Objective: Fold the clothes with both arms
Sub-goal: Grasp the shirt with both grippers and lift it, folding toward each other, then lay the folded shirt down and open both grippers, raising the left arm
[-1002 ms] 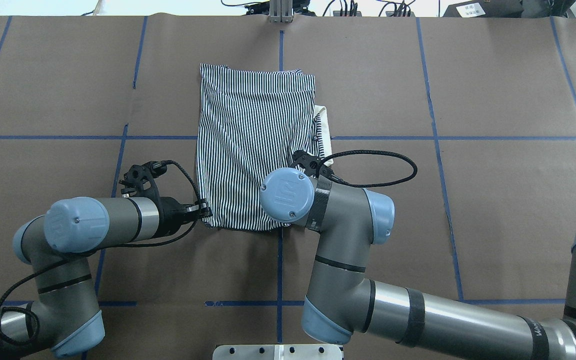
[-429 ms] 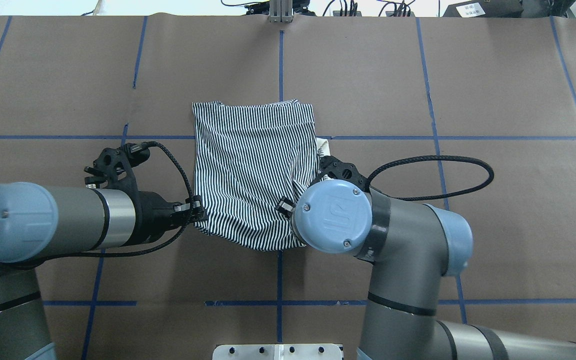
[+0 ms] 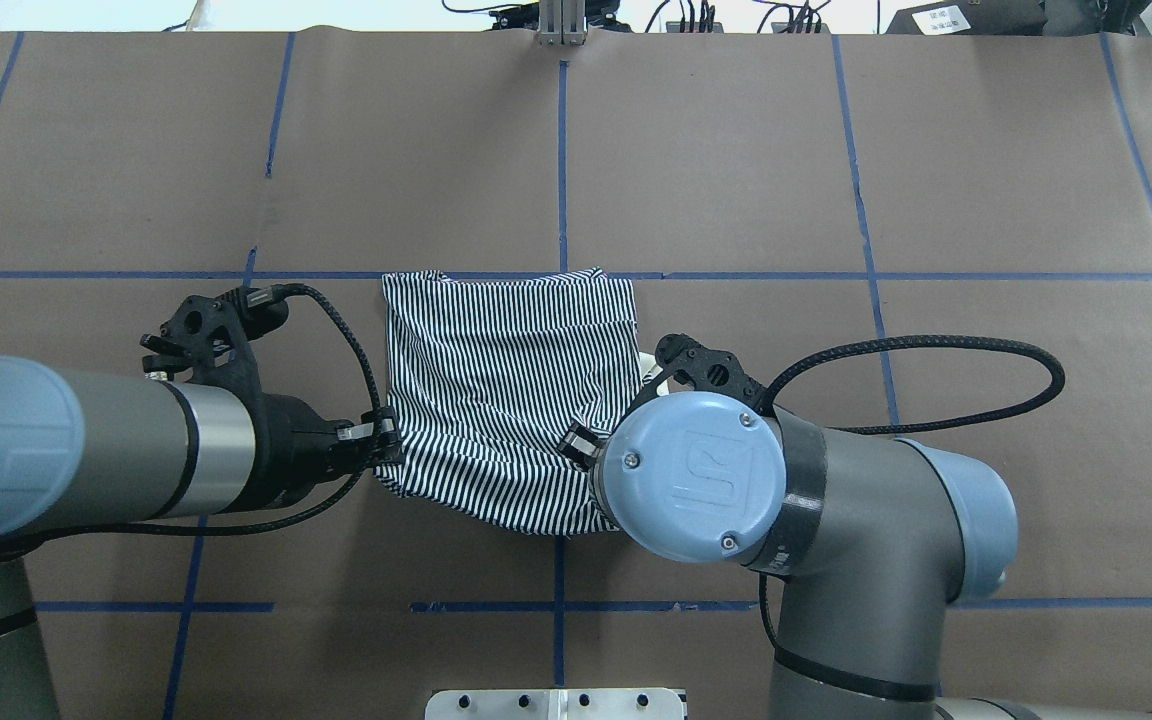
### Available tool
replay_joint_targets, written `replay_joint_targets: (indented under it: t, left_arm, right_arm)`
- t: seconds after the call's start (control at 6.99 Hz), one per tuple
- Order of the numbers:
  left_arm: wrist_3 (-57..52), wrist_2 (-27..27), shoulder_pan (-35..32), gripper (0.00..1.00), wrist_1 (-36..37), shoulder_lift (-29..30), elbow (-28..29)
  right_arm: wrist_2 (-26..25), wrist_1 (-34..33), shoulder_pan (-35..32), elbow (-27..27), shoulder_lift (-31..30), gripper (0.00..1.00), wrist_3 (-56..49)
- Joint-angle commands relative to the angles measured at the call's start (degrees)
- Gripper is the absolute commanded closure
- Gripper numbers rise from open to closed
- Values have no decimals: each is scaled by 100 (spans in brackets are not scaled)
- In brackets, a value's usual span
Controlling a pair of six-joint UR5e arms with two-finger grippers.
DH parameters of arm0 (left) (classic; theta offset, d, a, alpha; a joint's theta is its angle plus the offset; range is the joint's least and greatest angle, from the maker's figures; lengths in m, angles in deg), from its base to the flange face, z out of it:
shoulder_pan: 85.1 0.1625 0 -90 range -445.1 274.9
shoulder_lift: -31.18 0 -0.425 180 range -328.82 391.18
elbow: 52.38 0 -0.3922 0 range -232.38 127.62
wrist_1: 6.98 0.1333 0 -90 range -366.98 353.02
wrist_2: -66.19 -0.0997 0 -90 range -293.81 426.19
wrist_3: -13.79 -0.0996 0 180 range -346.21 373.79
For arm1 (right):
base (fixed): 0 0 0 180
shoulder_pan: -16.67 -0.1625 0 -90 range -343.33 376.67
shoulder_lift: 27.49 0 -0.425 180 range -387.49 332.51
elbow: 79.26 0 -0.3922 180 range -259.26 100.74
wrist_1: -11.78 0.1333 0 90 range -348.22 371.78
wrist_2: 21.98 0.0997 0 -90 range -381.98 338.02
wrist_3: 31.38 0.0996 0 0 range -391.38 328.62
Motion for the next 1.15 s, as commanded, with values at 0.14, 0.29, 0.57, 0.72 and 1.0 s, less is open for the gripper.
replay_joint_targets:
  t: [0.14, 0.29, 0.57, 0.72, 1.0]
  left_arm:
    - [-489, -33, -394, 100, 12, 421, 881]
    - [-542, -33, -518, 100, 3, 560, 1188]
    - [-910, -24, -912, 100, -241, 938, 1960]
    - [-1164, -24, -1201, 100, -566, 1053, 2434]
    - [-1473, -24, -1528, 100, -1374, 1447, 3698]
  right_arm:
    - [-76, 1356, -808, 2092, 752, 100, -444]
    - [-67, 1762, -1055, 3016, 1122, 100, -559]
    - [-59, 2449, -1303, 3823, 1231, 100, -927]
    - [-50, 2451, -1356, 3843, 1231, 100, -981]
    - [-50, 2460, -1365, 3974, 1240, 100, -1078]
